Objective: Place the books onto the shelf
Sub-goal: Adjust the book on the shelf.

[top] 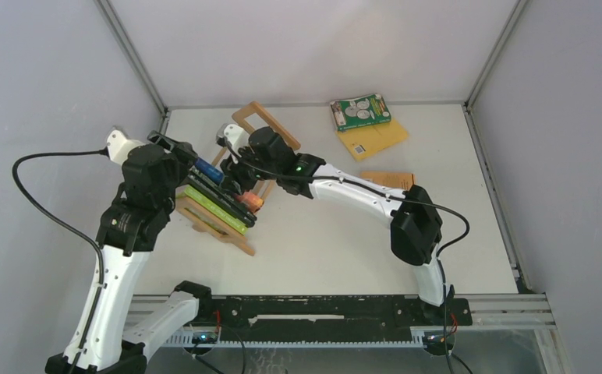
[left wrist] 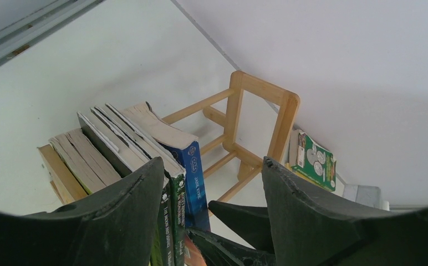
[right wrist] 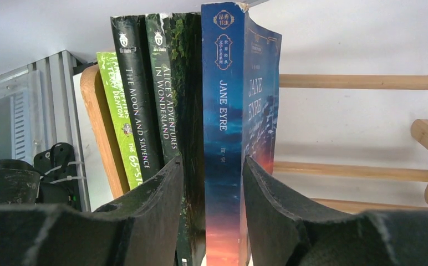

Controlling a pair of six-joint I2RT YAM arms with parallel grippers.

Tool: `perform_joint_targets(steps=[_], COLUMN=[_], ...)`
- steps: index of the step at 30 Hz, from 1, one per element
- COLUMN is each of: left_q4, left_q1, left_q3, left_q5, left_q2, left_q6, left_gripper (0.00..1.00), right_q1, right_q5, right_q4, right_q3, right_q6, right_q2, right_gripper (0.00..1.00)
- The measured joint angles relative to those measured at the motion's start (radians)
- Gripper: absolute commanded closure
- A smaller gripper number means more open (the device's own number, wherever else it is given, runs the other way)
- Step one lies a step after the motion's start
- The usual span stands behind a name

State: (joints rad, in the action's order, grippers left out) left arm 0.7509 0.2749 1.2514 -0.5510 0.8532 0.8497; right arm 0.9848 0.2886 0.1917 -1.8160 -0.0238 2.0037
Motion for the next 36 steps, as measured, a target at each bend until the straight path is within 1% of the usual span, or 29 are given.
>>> perform_joint_targets(steps=[12, 16, 22, 23, 24, 25, 26, 27, 36], left_q4=[0.0, 0.0, -0.001, -0.001, -0.002, -0.002, -0.002, -0.005, -0.009], left_q1=[0.0, 0.0, 0.0, 0.0, 0.0, 0.0, 0.0, 0.0, 0.0], left_q3=[0.0, 0.0, 0.0, 0.0, 0.0, 0.0, 0.0, 0.0, 0.0], left_q5=[0.0, 0.0, 0.0, 0.0, 0.0, 0.0, 0.0, 0.0, 0.0], left_q2=[-0.006, -0.006, -0.006, -0.006, -0.006, -0.007, -0.008, -0.008, -0.006], left_q6=[-0.001, -0.001, -0.001, -0.001, -0.001, -0.001, -0.001, -0.001, -0.001], left_gripper=[0.3, 0.3, 0.3, 0.3, 0.3, 0.3, 0.3, 0.3, 0.3], right_q1=[-0.002, -0.003, -0.004, -0.005, -0.006, -0.007, -0.008, -0.009, -0.018], right_q5=[0.01, 0.008, 0.009, 0.01, 0.009, 0.01, 0.011, 0.006, 0.008], right_q4=[0.041, 0.047, 0.069, 0.074, 0.077, 0.082, 0.087, 0.09, 0.066], right_q3=[-0.06, -0.097, -0.108, -0.109, -0.11, -0.114, -0.119, -0.124, -0.106], right_q6=[-0.003, -0.014, -0.022, -0.023, -0.024, -0.026, -0.032, -0.032, -0.04], right_q2=[0.037, 0.072, 0.12, 0.125, 0.131, 0.137, 0.143, 0.146, 0.14], right_gripper=[0.49, 0.49, 0.5, 0.53, 0.61, 0.74, 0.91, 1.0, 1.0])
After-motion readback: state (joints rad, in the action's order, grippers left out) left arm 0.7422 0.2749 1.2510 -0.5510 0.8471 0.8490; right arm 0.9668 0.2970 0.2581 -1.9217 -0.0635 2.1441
